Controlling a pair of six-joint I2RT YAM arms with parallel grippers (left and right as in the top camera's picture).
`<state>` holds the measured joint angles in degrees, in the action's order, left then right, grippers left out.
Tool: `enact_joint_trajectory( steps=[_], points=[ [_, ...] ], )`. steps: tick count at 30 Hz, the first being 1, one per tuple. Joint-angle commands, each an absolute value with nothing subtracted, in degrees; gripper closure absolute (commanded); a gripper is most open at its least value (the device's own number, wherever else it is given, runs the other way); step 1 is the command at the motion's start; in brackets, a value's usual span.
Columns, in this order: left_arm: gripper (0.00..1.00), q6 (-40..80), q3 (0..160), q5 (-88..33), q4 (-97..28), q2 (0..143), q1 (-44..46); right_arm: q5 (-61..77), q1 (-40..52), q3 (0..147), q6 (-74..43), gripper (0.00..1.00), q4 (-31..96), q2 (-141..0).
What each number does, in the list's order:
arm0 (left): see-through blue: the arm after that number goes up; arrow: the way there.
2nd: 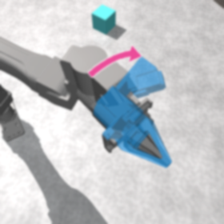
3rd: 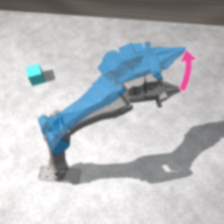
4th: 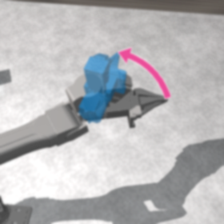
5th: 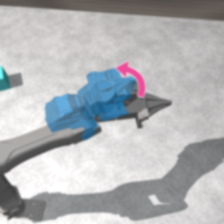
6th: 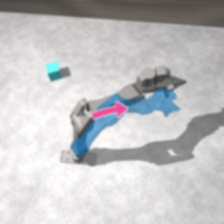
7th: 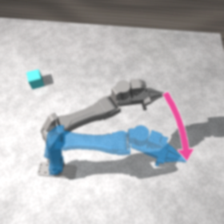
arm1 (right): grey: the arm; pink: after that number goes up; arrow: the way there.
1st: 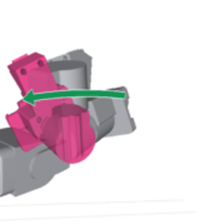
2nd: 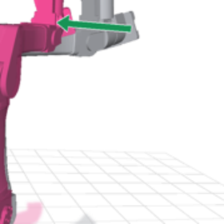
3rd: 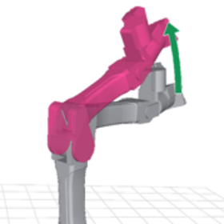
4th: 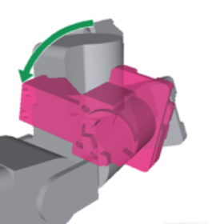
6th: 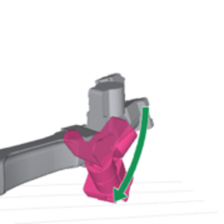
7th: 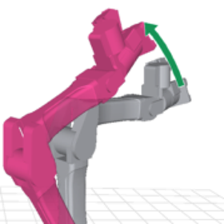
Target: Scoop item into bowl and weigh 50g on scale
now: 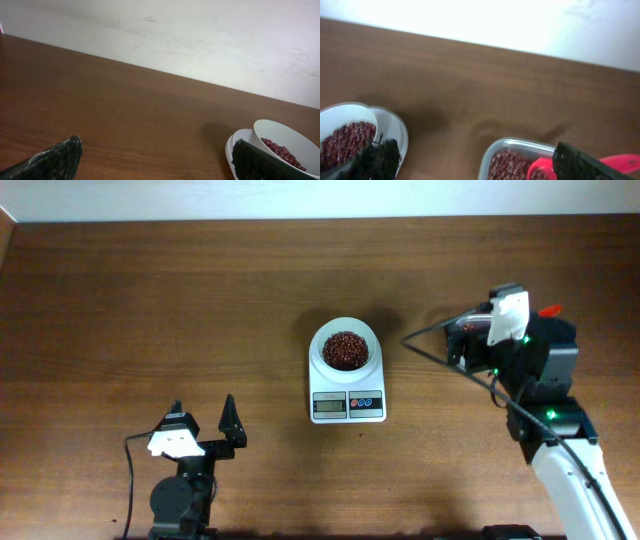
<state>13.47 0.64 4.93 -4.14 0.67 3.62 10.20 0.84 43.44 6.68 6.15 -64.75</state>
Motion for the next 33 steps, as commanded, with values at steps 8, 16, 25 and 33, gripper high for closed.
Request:
enact_joint_trajectory(
  steps=[8, 16, 25, 33],
  points=[
    [0.01, 13.2, 0.5, 4.8, -4.4, 0.3, 3.6, 14.6, 1.1, 9.0, 7.0, 0.01, -17.4, -40.2],
    [0.01, 13.2, 0.5, 4.8, -4.4, 0.3, 3.6, 8.5, 1.1, 0.3, 7.0, 0.01, -0.7, -7.7],
    [0.01, 13.2, 0.5, 4.8, -4.4, 0.3, 3.6, 8.1, 1.1, 0.3, 6.7, 0.01, 3.7, -0.2],
    [0.01, 13.2, 0.5, 4.8, -4.4, 0.3, 3.6, 8.1, 1.1, 0.3, 6.7, 0.01, 3.7, -0.2]
  ],
)
